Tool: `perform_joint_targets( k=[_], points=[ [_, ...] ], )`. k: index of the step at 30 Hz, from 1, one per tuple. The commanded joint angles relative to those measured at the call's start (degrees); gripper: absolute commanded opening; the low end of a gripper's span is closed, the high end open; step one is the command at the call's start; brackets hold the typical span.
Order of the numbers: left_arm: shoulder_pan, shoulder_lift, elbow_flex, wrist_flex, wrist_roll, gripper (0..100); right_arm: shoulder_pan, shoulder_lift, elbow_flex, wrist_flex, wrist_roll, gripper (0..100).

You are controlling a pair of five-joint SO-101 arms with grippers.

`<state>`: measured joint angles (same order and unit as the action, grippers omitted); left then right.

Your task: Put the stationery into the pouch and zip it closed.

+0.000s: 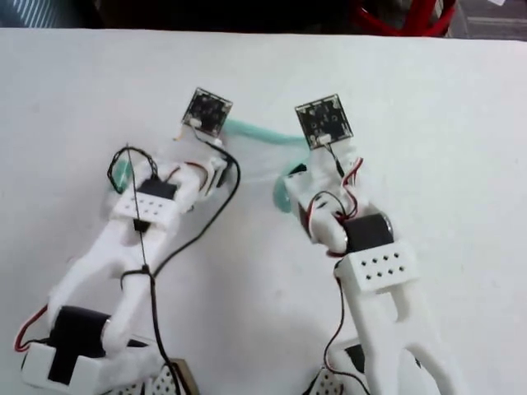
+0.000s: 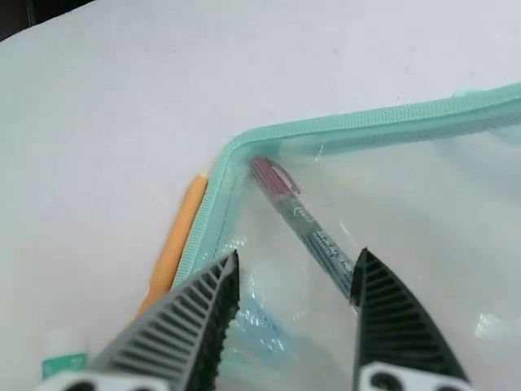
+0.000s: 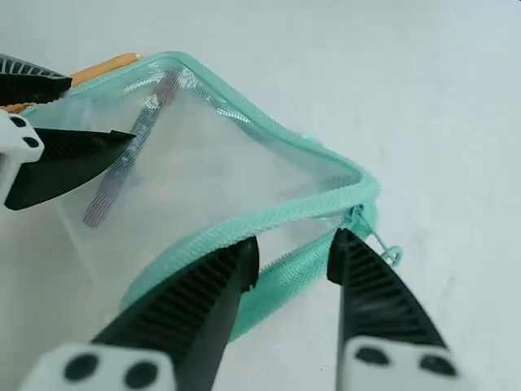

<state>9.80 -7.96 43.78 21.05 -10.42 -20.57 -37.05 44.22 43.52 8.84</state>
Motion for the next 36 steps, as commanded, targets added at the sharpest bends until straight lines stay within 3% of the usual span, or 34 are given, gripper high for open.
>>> perform_joint_targets(
  k=[1, 5, 11, 17, 24, 31, 36],
  points=[
    [2.33, 0.04, 0.35, 1.23, -0.62, 24, -3.03, 5.14, -2.99, -3.74, 2.99, 17.4],
    [2.33, 0.04, 0.26, 1.23, -0.62, 24, -2.86, 6.73, -2.99, -3.56, 5.71, 17.6],
    [2.33, 0.04, 0.09, 1.23, -0.62, 24, -4.35, 4.26, -2.81, -2.42, 16.09, 17.7],
    [2.33, 0.04, 0.35, 0.79, -0.62, 24, -8.57, 3.65, -2.73, -2.51, 19.87, 17.7],
    [2.33, 0.04, 0.35, 0.79, -0.62, 24, -14.02, 4.26, -2.46, -3.65, 28.57, 26.0],
    [2.33, 0.04, 0.35, 0.79, -0.62, 24, -14.46, 4.26, -1.85, -5.05, 35.08, 15.6],
    [2.33, 0.13, 0.44, 0.79, -0.62, 24, -15.6, 4.26, 2.9, -11.74, 41.32, 5.0]
  ],
)
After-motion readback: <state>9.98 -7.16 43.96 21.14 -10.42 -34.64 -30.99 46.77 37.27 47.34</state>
